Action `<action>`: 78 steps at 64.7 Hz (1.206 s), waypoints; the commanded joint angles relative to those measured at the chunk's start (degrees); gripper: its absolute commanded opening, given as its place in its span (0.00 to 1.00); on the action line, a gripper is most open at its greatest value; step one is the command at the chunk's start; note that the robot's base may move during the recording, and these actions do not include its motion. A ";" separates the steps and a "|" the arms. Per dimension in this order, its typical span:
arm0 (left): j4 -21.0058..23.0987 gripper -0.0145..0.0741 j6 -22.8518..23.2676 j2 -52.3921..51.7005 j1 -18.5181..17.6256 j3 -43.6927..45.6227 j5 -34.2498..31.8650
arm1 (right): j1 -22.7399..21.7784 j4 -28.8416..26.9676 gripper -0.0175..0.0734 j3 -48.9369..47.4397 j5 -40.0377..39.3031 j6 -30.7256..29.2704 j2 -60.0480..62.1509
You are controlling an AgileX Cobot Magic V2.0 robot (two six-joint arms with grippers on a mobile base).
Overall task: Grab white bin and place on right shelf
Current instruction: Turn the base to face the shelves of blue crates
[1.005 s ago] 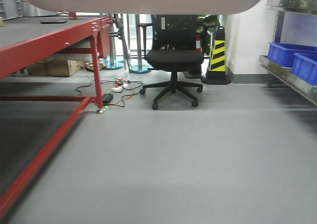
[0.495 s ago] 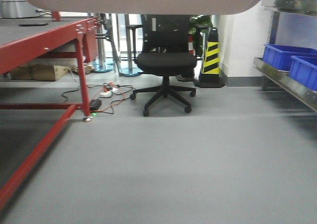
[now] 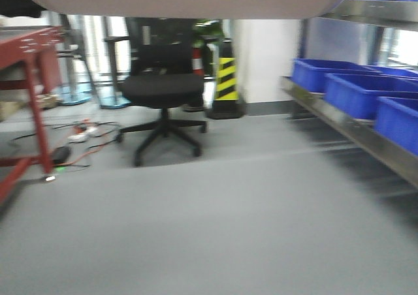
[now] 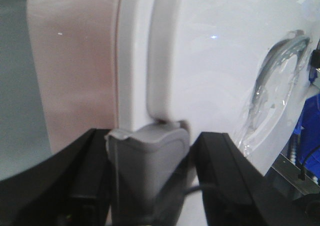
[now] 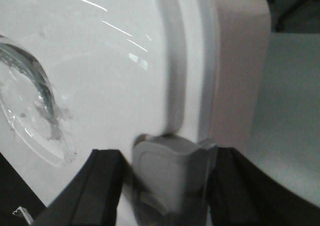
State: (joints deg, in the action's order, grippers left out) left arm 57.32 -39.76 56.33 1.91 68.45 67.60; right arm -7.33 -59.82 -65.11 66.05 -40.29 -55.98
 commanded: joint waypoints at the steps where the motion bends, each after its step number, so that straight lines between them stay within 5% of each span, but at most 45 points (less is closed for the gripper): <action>1: 10.83 0.37 -1.19 -0.89 -1.48 1.55 7.12 | 1.19 -14.42 0.58 -1.73 7.35 -0.73 1.20; 78: 10.83 0.37 -1.19 -0.89 -1.48 1.55 7.12 | 1.19 -14.42 0.58 -1.73 7.35 -0.73 1.20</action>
State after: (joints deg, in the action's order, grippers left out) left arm 57.32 -39.76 56.33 1.91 68.45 67.60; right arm -7.33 -59.82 -65.11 66.05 -40.29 -55.98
